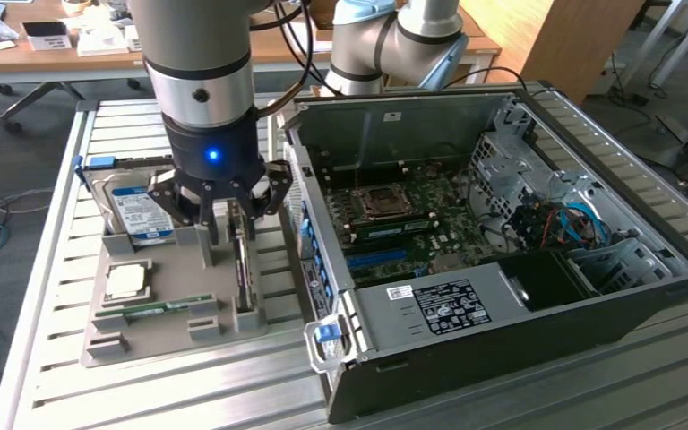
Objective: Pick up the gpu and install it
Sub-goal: 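Pick up the gpu and move the gpu toward the slot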
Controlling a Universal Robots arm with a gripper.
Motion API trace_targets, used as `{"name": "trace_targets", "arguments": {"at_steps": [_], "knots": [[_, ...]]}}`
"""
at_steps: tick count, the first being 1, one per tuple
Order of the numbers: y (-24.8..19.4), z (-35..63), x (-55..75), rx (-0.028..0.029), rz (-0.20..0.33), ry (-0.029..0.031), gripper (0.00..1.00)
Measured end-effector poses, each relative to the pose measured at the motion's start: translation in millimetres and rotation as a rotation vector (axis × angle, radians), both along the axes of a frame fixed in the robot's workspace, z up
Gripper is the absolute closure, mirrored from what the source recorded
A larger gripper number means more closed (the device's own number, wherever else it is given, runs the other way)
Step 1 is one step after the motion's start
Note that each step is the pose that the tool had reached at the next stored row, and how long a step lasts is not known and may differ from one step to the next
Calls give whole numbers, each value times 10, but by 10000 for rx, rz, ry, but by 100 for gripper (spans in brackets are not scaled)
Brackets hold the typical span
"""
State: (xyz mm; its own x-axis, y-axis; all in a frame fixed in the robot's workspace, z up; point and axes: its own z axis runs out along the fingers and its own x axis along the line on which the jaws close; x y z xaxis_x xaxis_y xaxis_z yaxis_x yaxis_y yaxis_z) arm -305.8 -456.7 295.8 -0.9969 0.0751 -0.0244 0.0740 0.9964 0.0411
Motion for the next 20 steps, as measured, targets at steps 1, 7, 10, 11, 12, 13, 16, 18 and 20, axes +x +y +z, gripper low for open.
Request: {"name": "trace_targets", "arguments": {"at_steps": [1,7,10,11,12,13,16,18,20], "knots": [[0,-9,0,-1,0,1,53],[0,-52,1,-2,-1,3,53],[0,-56,12,-1,-1,2,53],[0,-60,14,-1,-1,1,53],[1,-67,14,-1,-1,2,53],[0,-77,14,-3,-1,1,53],[0,-87,15,-7,0,4,53],[0,-88,15,-6,0,2,53],[0,-88,15,-6,0,2,53]]}}
